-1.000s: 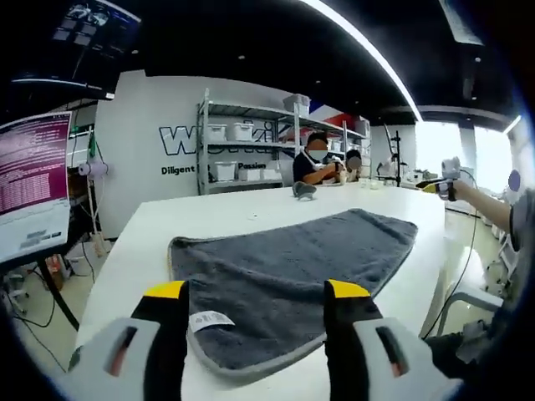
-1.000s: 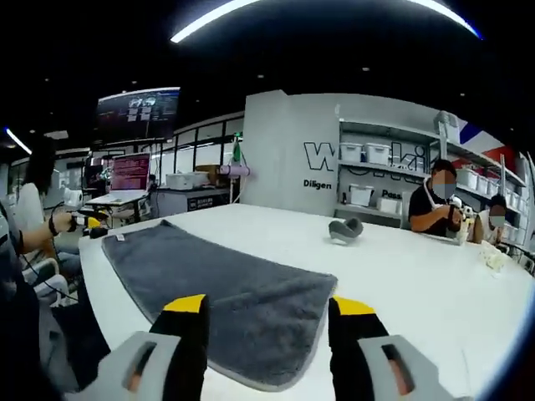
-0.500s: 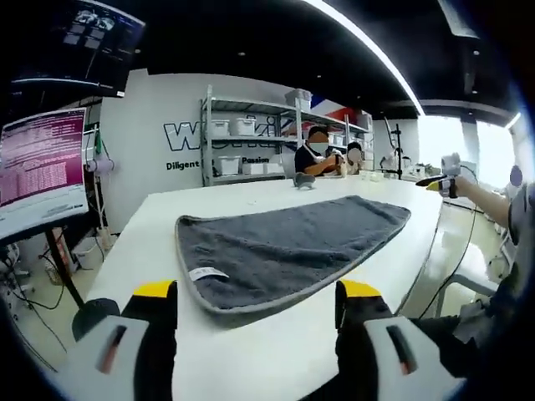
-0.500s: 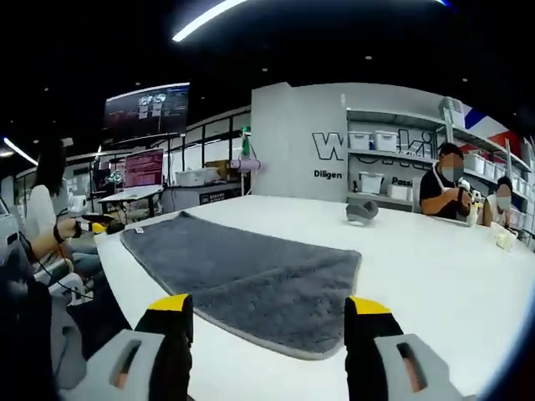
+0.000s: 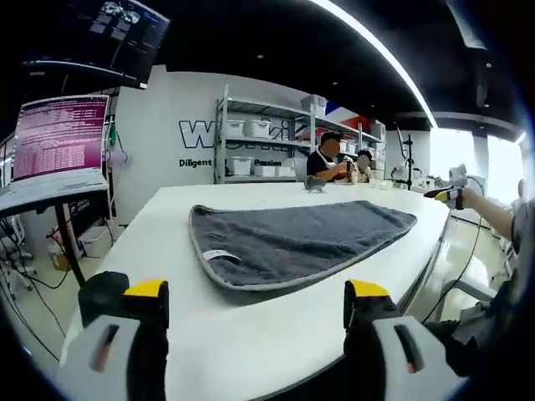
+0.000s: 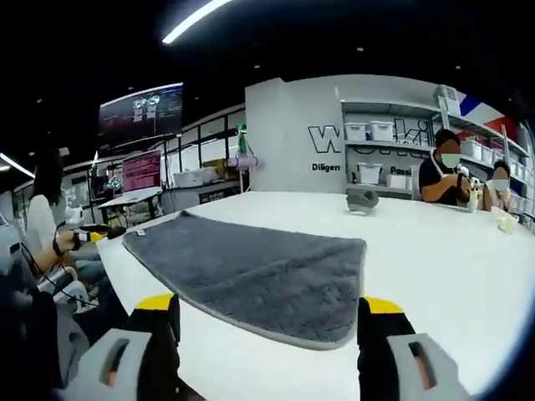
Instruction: Fold the towel on the table until its edges align and the towel forms a compact rectangular stack.
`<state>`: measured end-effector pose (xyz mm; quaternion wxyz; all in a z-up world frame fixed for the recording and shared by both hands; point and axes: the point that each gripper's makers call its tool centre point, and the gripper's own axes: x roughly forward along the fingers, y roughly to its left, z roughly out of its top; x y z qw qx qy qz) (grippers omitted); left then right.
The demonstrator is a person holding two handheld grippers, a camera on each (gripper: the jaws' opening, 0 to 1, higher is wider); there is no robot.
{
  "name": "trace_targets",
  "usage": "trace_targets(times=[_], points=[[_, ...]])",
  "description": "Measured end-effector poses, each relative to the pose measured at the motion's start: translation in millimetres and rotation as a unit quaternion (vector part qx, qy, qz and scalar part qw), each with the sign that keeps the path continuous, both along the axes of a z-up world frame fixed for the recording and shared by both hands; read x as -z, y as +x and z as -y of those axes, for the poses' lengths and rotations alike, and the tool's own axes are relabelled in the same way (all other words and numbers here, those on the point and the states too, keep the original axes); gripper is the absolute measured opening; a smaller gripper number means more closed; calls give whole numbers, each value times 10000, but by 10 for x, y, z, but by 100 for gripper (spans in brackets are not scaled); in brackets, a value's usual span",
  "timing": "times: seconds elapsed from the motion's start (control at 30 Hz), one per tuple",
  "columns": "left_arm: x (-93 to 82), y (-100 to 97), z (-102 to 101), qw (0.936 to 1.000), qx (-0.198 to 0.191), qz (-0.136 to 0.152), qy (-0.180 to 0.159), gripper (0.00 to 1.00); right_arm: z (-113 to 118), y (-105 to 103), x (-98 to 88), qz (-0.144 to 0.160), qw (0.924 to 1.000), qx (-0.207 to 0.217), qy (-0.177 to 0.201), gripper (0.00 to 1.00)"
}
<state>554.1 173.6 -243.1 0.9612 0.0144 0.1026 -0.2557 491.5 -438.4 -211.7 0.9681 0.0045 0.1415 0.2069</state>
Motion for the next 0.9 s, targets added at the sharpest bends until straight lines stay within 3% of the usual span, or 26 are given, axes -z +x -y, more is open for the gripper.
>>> trace_targets(times=[0.23, 0.57, 0.9], points=[[76, -2, 97, 10000, 52, -27, 45, 98, -31, -32, 60, -70, 9981, 33, 611, 99], [157, 6, 232, 9998, 177, -120, -44, 99, 146, -63, 165, -166, 9943, 353, 996, 99], [145, -6, 360, 9993, 325, -110, -121, 99, 117, -75, 203, -200, 9879, 491, 1461, 99]])
